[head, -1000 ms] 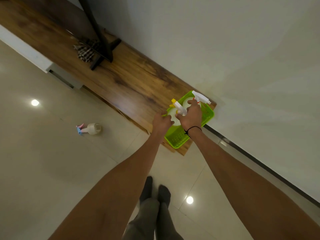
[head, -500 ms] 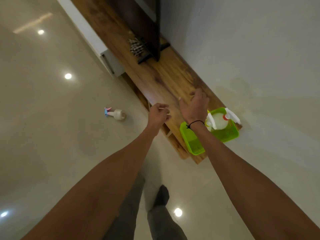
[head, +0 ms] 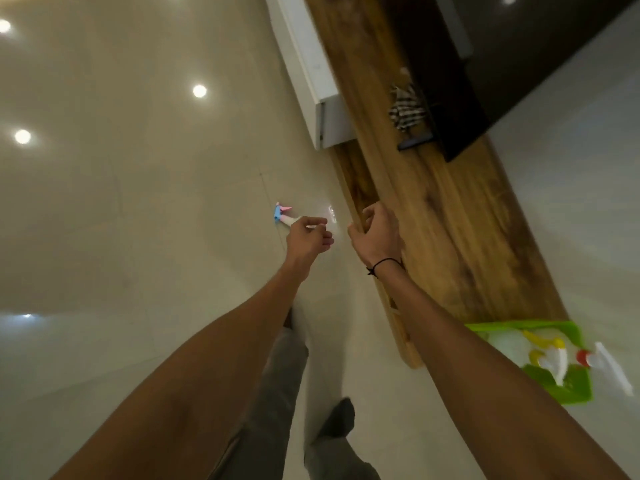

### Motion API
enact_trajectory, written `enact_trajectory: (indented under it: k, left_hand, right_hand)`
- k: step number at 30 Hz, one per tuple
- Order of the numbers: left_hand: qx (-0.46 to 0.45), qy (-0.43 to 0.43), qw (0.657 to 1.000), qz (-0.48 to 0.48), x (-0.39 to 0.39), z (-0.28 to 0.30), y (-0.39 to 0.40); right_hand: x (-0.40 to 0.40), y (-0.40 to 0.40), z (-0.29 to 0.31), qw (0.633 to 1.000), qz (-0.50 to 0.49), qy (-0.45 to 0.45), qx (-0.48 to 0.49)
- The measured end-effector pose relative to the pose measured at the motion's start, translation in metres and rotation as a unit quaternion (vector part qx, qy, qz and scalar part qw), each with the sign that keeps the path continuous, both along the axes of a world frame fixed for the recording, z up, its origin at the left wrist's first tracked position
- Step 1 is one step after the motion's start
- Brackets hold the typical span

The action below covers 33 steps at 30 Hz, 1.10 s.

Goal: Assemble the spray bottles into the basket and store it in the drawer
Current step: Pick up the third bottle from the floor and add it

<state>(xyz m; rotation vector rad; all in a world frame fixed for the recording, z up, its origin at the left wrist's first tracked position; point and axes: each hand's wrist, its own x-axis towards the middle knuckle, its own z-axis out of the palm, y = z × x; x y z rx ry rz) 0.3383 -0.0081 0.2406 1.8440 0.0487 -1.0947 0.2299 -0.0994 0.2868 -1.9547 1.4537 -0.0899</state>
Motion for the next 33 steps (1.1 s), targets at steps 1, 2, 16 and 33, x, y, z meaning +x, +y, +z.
enact_trajectory:
  k: [1,2,16,33]
  left_hand:
    - [0.001,0.006,1.0,0.011,0.016,-0.005,0.001]
    - [0.001,0.009,1.0,0.02,0.032,-0.008,0.003]
    - [0.056,0.014,0.994,0.093,0.158,-0.155,0.016]
    - [0.074,0.024,0.996,0.046,0.178,-0.42,0.035]
  right_hand:
    - [0.019,-0.002,-0.007,1.0,0.013,0.008,0.011]
    - [0.037,-0.005,-0.013,0.999,0.026,0.016,0.021]
    - [0.176,-0.008,-0.205,0.973,0.181,0.115,0.091]
    - [0.205,-0.003,-0.528,0.952,0.187,0.219,0.108]
